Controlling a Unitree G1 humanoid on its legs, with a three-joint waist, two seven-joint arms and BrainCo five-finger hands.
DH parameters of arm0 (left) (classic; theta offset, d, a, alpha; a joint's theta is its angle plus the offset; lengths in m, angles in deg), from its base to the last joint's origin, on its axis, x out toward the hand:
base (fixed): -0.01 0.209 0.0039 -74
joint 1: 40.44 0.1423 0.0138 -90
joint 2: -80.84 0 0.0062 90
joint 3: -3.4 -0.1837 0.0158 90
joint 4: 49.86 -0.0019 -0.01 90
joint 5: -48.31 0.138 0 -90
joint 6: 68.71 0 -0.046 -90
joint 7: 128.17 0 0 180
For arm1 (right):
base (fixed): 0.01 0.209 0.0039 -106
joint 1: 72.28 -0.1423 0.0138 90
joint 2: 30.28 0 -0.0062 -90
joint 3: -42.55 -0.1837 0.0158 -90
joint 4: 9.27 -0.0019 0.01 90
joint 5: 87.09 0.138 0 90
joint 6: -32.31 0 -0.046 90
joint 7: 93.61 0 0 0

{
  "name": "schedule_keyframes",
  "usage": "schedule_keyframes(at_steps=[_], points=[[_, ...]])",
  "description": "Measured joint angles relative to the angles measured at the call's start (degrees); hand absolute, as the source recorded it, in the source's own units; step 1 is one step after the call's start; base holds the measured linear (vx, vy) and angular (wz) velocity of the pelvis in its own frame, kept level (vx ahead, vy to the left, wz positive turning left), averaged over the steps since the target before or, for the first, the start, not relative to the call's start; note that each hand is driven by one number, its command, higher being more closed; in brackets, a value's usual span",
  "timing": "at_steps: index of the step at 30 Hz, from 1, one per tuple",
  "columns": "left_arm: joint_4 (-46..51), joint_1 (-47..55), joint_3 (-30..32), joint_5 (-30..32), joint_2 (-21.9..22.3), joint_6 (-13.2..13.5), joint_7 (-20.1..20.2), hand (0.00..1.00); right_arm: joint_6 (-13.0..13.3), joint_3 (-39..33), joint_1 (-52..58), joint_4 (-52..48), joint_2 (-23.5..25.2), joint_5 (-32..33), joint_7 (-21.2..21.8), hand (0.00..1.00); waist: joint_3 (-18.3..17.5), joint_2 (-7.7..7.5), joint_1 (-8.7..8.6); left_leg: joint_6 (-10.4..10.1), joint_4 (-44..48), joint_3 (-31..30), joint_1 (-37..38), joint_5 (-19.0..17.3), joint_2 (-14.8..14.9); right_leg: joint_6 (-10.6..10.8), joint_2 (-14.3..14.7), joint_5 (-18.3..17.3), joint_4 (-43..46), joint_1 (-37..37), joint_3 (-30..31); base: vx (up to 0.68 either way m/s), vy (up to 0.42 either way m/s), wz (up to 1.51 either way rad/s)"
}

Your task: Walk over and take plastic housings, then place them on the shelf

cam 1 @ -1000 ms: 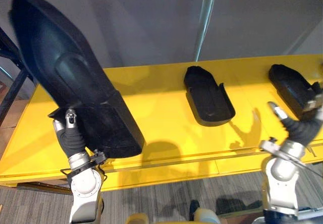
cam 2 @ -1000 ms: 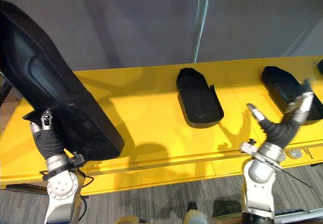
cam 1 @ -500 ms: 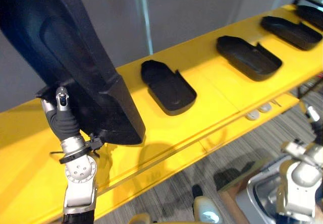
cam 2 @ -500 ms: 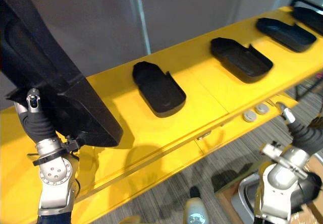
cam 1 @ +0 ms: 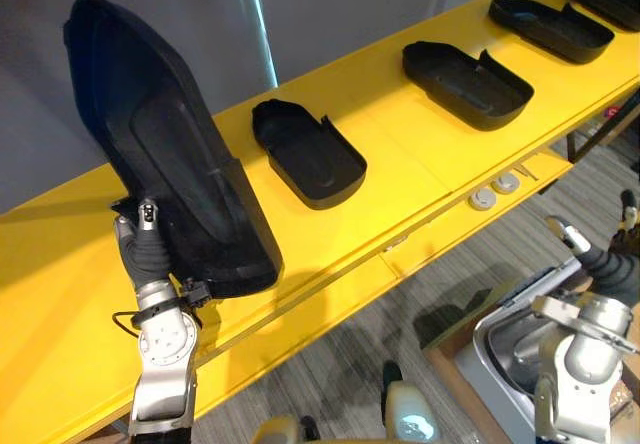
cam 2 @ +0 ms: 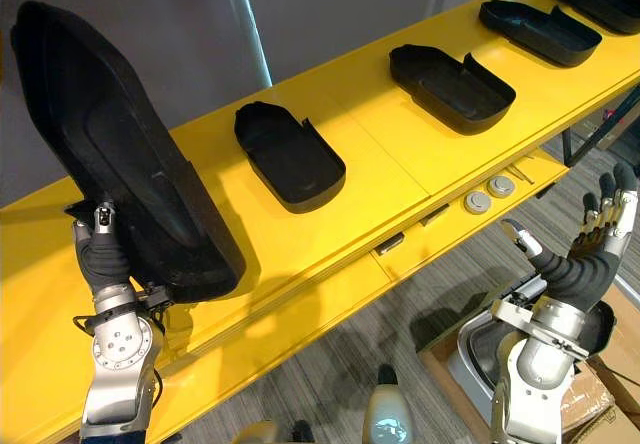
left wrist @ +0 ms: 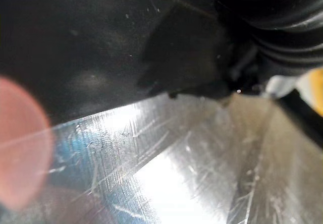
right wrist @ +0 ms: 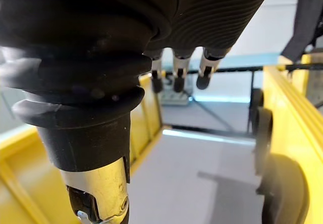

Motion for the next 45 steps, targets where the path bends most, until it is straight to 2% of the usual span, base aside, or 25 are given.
schedule_keyframes(at_steps=[2, 3, 5, 8, 9, 13, 15, 18, 21, 27, 29, 40, 41, 45], points=[[-1.67, -1.33, 1.89, 0.17, -1.46, -4.67, -1.01, 1.0, -0.01, 1.86, -1.17, 0.0, -0.62, 0.04, 0.83, 0.0, 0.7, 0.04, -0.56, 0.26, -0.63, 0.03, 0.01, 0.43, -0.28, -0.31, -0.07, 0.57, -1.65, 0.09, 0.09, -0.09, 0.027, -0.03], [-2.87, -2.07, 2.2, 0.22, -2.52, -5.98, -1.02, 1.0, -0.02, 2.6, -1.2, 0.0, -0.81, 0.06, 0.92, 0.0, 0.75, 0.04, -0.65, 0.32, -1.02, 0.03, -0.03, 0.77, -0.4, -0.35, -0.12, 0.83, -2.23, 0.14, 0.07, -0.06, 0.013, -0.03], [-10.31, -6.93, 3.45, 0.35, -7.41, -11.99, -1.05, 1.0, -0.71, 5.52, -1.72, 0.0, -1.76, 0.3, 2.34, 0.0, 1.36, 0.27, -0.76, 0.19, -1.23, 0.03, -0.06, 1.18, -0.45, -0.58, -0.09, 2.1, -4.22, 0.8, -0.04, -0.03, 0.001, -0.03], [-20.59, -12.92, 3.6, -0.38, -13.19, -16.27, -0.35, 1.0, -1.55, 8.76, -2.94, 0.11, -3.48, 1.75, 3.93, 0.0, 1.4, 0.35, -1.04, 0.21, -1.36, 0.13, -0.24, 1.19, -0.45, -0.51, 0.26, 3.53, -6.16, 1.16, 0.15, -0.01, 0.0, -0.09], [-25.52, -16.46, 3.59, -2.0, -15.37, -17.96, 1.21, 1.0, -1.54, 9.49, -3.6, 0.17, -3.98, 2.31, 5.4, 0.0, 1.41, 0.36, -1.21, 0.24, -1.51, 0.14, -0.28, 1.21, -0.51, -0.02, 0.47, 4.82, -7.64, 1.81, 0.15, 0.01, -0.005, -0.04], [-33.5, -22.05, 2.82, -4.01, -18.16, -19.15, 4.3, 1.0, -1.47, 12.56, -5.8, 1.11, -6.0, 2.83, 7.88, 0.0, 1.47, 0.49, -1.58, 0.26, -1.75, 0.09, -0.19, 1.22, -1.08, 0.1, 0.42, 6.82, -9.79, 2.86, 0.36, 0.03, 0.015, -0.12], [-38.56, -25.66, 2.25, -5.52, -18.77, -19.17, 6.09, 1.0, -1.47, 16.28, -7.54, 2.15, -7.15, 4.7, 9.91, 0.0, 1.5, 0.55, -1.69, 0.96, -1.77, -0.09, -0.14, 1.65, -1.55, 0.04, -0.07, 7.21, -10.68, 3.08, 0.31, -0.01, 0.012, -0.11], [-42.41, -28.19, -0.06, -6.85, -20.65, -19.24, 7.72, 1.0, -1.49, 20.31, -9.64, 2.45, -7.56, 4.71, 11.81, 0.0, 1.68, 0.88, -2.8, 1.21, -1.74, -0.76, -0.09, 1.82, -2.01, 0.17, -0.53, 7.46, -11.55, 3.84, 0.05, -0.01, 0.007, 0.04], [-45.78, -30.5, -1.64, -6.9, -21.94, -19.45, 8.86, 1.0, -1.51, 22.5, -11.12, 3.03, -7.75, 4.71, 12.0, 0.0, 1.71, 0.93, -2.81, 1.21, -1.7, -1.54, -0.08, 1.82, -1.98, 0.14, -0.42, 8.06, -12.87, 4.46, -0.07, -0.02, -0.015, 0.01], [-48.95, -32.72, -2.23, -6.82, -22.87, -20.37, 12.39, 1.0, -2.01, 22.96, -12.3, 4.74, -7.99, 4.87, 11.84, 0.0, 2.38, 1.11, -2.82, 1.21, -0.77, -1.7, -0.07, 1.81, -1.89, 0.09, -0.46, 8.07, -12.79, 4.87, -0.04, -0.03, -0.022, -0.01], [-49.05, -32.87, -2.97, -6.74, -23.61, -21.54, 13.16, 1.0, -2.04, 23.54, -12.32, 5.03, -7.99, 4.9, 11.87, 0.0, 2.59, 1.04, -2.84, 1.21, -0.72, -1.83, -0.01, 1.81, -1.86, 0.01, -0.48, 8.01, -12.72, 4.87, -0.01, -0.05, -0.023, -0.02], [-48.92, -32.41, -4.82, -5.85, -24.35, -21.51, 17.58, 1.0, -1.9, 25.15, -12.36, 7.31, -7.2, 5.16, 11.82, 0.0, 2.73, 0.82, -2.56, 1.21, -0.72, -3.36, 0.26, 1.81, -1.56, -0.89, -0.7, 7.26, -11.38, 5.05, -1.08, -0.04, -0.018, 0.04], [-48.33, -32.09, -5.47, -5.56, -24.35, -21.48, 18.46, 0.0, -1.8, 25.56, -12.35, 7.44, -7.05, 5.15, 11.7, 0.0, 2.73, 0.81, -2.59, 1.21, -0.72, -4.24, 0.31, 1.81, -1.52, -0.91, -0.73, 6.85, -10.77, 5.14, -1.68, -0.03, -0.03, 0.21], [-46.69, -30.64, -6.6, -5.58, -23.37, -21.52, 21.02, 0.0, -1.71, 27.22, -12.57, 9.72, -6.7, 5.07, 10.59, 0.0, 2.91, 0.46, -1.79, 1.15, -0.96, -6.01, 2.17, 1.78, -1.26, -1.19, -0.93, 3.96, -7.47, 5.84, -3.51, -0.04, -0.027, 0.21]])
